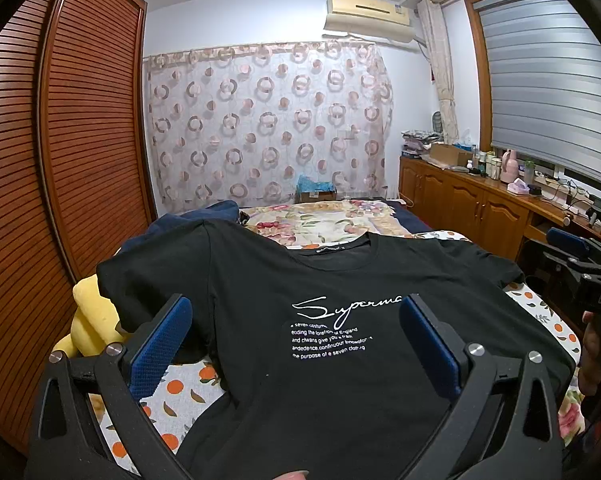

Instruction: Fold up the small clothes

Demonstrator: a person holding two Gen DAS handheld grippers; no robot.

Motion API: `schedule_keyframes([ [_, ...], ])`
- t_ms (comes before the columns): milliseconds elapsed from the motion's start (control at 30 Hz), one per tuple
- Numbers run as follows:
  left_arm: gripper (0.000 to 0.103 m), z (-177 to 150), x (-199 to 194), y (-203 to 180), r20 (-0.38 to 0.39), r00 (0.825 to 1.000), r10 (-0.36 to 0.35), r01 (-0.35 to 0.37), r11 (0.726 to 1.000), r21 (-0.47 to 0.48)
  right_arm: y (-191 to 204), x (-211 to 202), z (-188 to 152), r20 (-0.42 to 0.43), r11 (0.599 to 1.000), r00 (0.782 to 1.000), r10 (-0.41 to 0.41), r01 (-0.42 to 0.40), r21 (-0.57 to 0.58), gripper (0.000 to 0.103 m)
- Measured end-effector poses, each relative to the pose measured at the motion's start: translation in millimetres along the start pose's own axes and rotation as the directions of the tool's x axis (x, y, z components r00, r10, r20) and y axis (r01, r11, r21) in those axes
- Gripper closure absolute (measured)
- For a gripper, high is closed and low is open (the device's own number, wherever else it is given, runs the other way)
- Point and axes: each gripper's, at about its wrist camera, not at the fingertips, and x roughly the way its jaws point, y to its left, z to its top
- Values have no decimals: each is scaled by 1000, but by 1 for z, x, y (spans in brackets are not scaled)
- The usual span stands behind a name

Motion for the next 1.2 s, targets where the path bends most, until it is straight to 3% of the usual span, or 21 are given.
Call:
schedule_keyframes([
  [733,0,9,-6,0,12,1000,0,0,1000,3,0,0,0,2,1000,1000,0,0,-1,7],
  [900,0,35,-19,1,20,1000,2,-2,1000,-2,0,0,0,2,1000,1000,-1,1,-3,7],
  [1200,0,33,-19,0,25,1000,4,-4,1000,-1,0,-1,0,3,1000,1000,-1,1,-3,7],
])
